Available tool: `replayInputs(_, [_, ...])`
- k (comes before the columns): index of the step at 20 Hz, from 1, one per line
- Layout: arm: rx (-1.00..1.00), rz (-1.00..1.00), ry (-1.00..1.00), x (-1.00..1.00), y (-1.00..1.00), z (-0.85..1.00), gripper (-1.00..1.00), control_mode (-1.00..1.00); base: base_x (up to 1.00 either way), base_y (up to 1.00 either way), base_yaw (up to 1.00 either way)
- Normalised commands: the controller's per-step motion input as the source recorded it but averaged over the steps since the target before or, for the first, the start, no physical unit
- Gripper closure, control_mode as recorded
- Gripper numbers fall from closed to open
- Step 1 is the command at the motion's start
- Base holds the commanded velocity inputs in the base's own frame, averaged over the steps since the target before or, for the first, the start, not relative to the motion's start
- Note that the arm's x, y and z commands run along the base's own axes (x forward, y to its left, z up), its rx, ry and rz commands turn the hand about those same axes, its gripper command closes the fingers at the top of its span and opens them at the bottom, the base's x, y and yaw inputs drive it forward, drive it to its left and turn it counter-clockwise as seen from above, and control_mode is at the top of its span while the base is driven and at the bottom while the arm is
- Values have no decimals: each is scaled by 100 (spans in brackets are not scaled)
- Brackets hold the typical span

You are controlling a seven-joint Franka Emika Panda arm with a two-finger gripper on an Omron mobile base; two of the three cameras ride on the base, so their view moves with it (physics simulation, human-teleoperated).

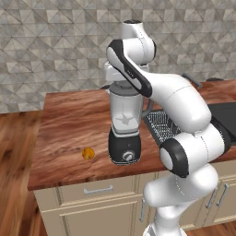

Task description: Open the blender lid, put the orange in the blender, close the lid, and start the blender.

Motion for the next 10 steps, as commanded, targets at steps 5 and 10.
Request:
replayInputs(5, [1,0,-3,-5,-1,8,100,-100,0,0,0])
replayInputs(10, [1,0,-17,-7,0,77,100,-100,0,0,0])
